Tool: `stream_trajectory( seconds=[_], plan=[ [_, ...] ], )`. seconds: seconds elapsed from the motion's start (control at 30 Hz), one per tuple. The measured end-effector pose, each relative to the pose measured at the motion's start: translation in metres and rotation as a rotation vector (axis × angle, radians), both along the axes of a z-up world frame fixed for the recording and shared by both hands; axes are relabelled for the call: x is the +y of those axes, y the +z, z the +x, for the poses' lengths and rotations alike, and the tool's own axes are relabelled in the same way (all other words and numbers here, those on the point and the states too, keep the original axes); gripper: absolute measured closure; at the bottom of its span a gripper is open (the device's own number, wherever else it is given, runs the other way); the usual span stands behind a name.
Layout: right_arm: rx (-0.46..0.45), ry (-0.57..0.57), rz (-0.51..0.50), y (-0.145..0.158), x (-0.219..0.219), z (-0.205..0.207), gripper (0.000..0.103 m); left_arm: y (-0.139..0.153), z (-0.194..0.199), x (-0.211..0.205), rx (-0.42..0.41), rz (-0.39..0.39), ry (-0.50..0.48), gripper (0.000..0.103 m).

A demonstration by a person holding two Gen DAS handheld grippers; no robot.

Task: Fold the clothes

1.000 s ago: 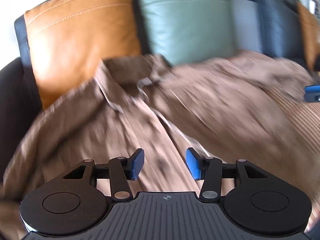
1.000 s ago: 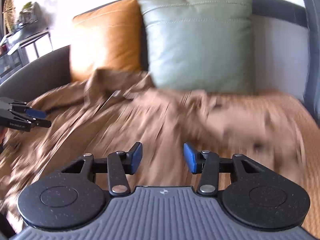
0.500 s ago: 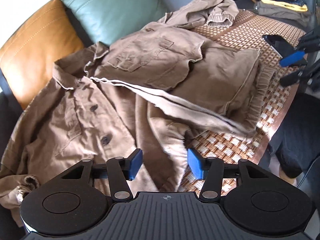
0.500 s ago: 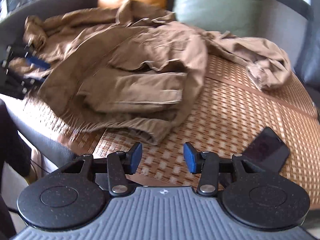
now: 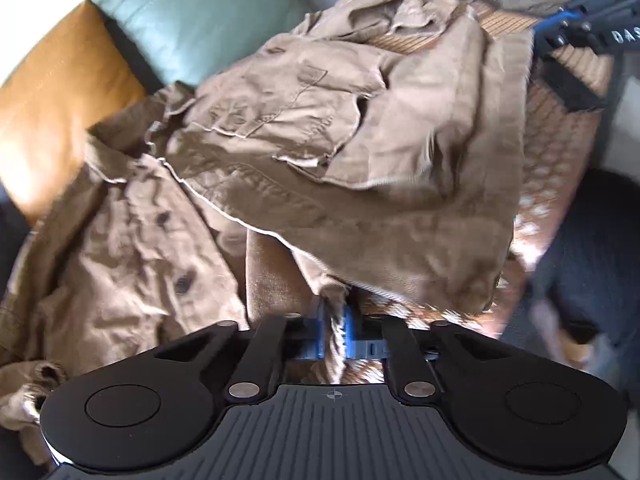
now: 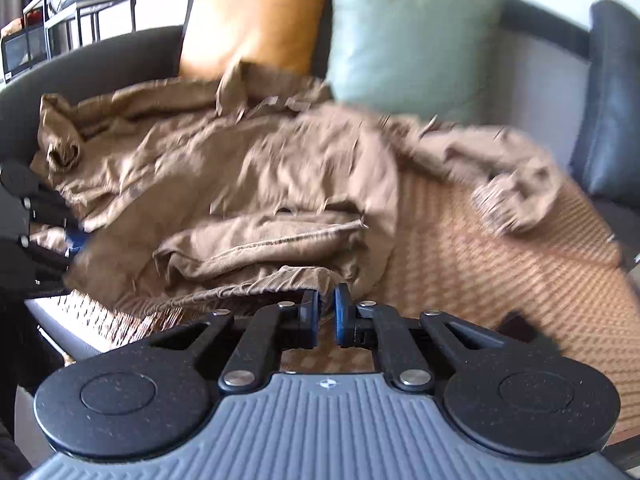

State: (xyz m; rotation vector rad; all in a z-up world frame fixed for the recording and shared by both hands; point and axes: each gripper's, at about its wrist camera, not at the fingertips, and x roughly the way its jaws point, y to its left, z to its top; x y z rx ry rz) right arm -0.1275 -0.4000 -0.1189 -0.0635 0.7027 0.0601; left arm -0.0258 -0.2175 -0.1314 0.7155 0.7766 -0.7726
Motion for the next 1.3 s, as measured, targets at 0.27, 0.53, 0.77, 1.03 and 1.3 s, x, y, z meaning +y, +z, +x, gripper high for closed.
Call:
stream_trajectory(
  seconds=[0.27,0.53,0.77,1.03,1.3],
  plan=[
    [0.152,0.039,-0.104,-0.003,-0.011,-0.003,0.096,-0.022,-0.029,-0.001,-0.004,0.138,-0.195,0.097],
    [0.203,0.048,-0.080,-0.029,-0.002,-0.010,0.080,0.017,-0.011,0.025,0.166,-0.063,-0.080,0.045],
    [0.131,0.085,0.036,0.000,0.012,-0.023,0.071,0.046,0.059,0.033,0.182,-0.284,0.246,0.036],
    [0.113,0.263,0.165,-0.010,0.092,0.012,0.066,0.006,0.151,-0.003,0.327,-0.287,0.443,0.038],
    [0.176,0.305,0.105,-0.035,0.134,0.035,0.059,0.004,0.168,-0.013,0.397,-0.373,0.476,0.062]
  ],
)
